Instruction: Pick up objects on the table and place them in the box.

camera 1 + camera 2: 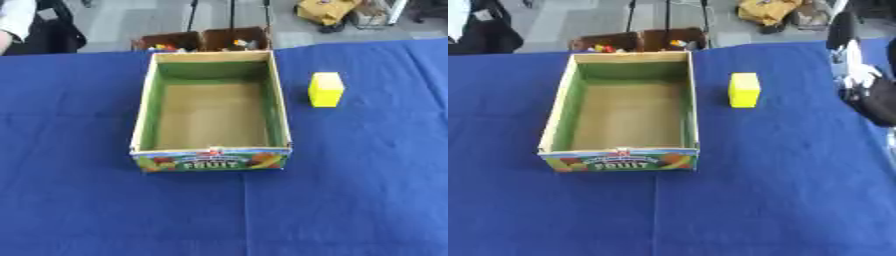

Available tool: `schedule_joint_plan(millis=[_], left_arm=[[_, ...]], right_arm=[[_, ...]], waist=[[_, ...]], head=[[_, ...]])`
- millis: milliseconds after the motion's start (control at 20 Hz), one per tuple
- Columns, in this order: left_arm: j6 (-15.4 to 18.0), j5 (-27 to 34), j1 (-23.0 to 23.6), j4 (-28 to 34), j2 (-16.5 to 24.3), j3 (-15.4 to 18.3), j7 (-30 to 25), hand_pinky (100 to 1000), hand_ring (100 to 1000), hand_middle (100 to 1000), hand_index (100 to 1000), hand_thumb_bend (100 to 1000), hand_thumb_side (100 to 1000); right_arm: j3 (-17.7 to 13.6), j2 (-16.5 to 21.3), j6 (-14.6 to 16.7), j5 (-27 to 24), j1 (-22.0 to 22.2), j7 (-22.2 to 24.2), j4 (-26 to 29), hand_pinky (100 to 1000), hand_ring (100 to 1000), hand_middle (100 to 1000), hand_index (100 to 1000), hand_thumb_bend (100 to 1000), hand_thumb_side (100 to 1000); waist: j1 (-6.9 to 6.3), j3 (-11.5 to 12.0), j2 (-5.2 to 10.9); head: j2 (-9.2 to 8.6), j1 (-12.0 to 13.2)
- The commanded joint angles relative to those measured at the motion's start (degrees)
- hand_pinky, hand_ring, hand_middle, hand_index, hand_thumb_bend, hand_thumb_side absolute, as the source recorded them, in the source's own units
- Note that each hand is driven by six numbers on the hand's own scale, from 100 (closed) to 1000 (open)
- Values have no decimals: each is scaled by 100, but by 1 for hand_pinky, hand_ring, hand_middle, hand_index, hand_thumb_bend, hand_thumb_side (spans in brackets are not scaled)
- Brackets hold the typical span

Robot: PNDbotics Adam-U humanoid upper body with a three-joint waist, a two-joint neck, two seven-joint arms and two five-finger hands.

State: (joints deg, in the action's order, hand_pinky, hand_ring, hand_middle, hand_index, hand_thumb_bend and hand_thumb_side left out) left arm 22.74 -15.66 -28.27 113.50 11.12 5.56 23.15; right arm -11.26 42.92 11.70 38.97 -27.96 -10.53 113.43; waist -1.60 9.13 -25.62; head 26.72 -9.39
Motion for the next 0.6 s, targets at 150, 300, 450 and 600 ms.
schedule_joint_plan(millis=[150, 300, 450, 600], left_arm=[[-6, 28, -21, 109, 172, -19, -52, 482, 782, 839, 897, 100, 1000], [-4, 37, -20, 109, 187, -33, -71, 482, 782, 839, 897, 100, 1000], [-4, 48, -15, 109, 197, -49, -91, 482, 782, 839, 897, 100, 1000], [-7, 60, -9, 109, 207, -63, -111, 481, 782, 839, 897, 100, 1000]], right_arm=[[336, 900, -533, 115, -481, 785, -235, 664, 777, 760, 868, 160, 1000], [539, 1251, -488, 95, -834, 1179, -735, 669, 792, 776, 873, 187, 1000], [748, 1471, -317, 179, -1180, 1504, -1301, 675, 804, 788, 880, 218, 1000], [938, 1545, -99, 331, -1524, 1800, -1902, 687, 818, 801, 889, 285, 1000]], waist=[[92, 33, 152], [104, 55, 172], [118, 73, 192], [129, 99, 212]], head=[[24, -45], [35, -63], [43, -87], [52, -105]])
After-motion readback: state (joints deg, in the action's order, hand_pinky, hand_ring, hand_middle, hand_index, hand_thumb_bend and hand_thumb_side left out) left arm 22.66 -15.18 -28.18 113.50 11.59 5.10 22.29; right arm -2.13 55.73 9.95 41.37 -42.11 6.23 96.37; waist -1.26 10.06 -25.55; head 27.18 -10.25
